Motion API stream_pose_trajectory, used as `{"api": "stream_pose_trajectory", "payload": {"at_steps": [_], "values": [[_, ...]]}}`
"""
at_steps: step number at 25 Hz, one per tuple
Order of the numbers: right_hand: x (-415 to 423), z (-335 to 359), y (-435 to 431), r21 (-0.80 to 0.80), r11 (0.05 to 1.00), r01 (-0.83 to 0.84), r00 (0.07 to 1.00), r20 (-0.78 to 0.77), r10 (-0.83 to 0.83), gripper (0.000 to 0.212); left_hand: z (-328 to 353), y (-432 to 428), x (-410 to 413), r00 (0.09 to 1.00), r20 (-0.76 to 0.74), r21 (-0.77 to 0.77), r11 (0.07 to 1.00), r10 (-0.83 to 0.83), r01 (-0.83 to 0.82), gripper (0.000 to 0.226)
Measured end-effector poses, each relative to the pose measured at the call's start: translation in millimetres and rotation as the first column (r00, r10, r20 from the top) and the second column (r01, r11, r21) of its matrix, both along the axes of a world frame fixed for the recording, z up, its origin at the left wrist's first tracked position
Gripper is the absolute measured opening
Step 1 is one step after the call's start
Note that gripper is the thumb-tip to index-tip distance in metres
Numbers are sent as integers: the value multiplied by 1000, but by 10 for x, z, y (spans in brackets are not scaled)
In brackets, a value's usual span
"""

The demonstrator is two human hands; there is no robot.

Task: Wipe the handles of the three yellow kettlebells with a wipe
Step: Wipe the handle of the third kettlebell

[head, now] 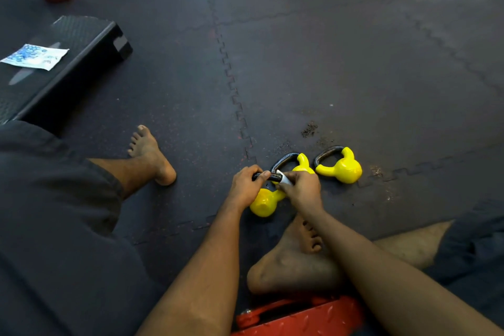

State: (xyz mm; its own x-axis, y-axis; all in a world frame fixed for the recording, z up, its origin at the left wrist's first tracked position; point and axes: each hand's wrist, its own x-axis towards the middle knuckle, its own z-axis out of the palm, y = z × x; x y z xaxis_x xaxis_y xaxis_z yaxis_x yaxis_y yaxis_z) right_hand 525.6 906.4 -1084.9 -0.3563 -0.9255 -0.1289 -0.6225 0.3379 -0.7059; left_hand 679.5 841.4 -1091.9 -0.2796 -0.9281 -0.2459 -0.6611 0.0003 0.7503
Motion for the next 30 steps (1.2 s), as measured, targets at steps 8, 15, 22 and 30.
{"api": "stream_pose_trajectory", "payload": {"at_steps": [8,15,22,30], "values": [[-289,-1,-81,19,967,-255,909,346,233,33,12,0,127,998,-59,32,999,-8,10,25],[-152,-18,-3,56,986,-158,948,286,136,29,60,14,134,997,-71,39,999,5,-2,24],[52,-77,47,-66,995,71,993,-94,-77,24,80,31,135,997,-71,42,999,13,-10,25],[-16,16,-111,17,984,-178,983,-43,179,22,87,6,206,998,-66,57,998,-24,28,26]]}}
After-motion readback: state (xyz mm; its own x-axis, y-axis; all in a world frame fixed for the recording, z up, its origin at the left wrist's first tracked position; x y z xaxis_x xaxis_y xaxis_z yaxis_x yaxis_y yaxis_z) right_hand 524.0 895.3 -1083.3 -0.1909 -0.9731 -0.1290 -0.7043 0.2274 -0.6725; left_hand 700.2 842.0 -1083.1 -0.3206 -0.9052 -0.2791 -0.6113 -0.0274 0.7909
